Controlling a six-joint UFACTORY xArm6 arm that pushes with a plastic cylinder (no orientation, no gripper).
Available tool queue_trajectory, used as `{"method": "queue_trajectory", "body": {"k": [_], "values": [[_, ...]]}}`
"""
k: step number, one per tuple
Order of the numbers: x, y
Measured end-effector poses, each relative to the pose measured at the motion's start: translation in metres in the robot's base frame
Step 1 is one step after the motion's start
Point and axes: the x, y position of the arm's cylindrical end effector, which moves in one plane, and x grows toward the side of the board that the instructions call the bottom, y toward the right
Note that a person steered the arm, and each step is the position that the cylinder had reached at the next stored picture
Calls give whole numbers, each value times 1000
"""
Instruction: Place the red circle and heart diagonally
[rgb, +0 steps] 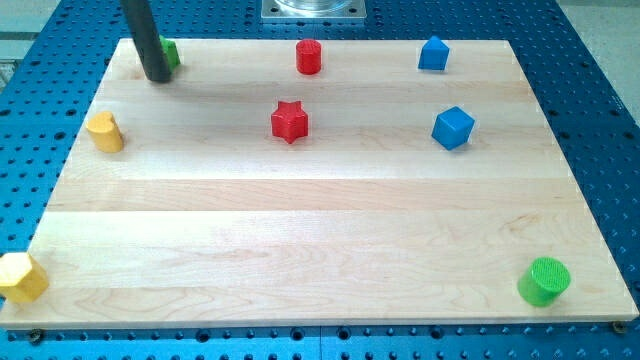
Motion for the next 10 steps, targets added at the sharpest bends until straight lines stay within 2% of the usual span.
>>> {"method": "queue_trajectory", "body": {"k": [1, 4, 5, 7, 8, 9, 10], "values": [[31, -4], [33, -1], [14, 51], [-78, 208], [-65, 230], [-5, 232], [68, 194]]}}
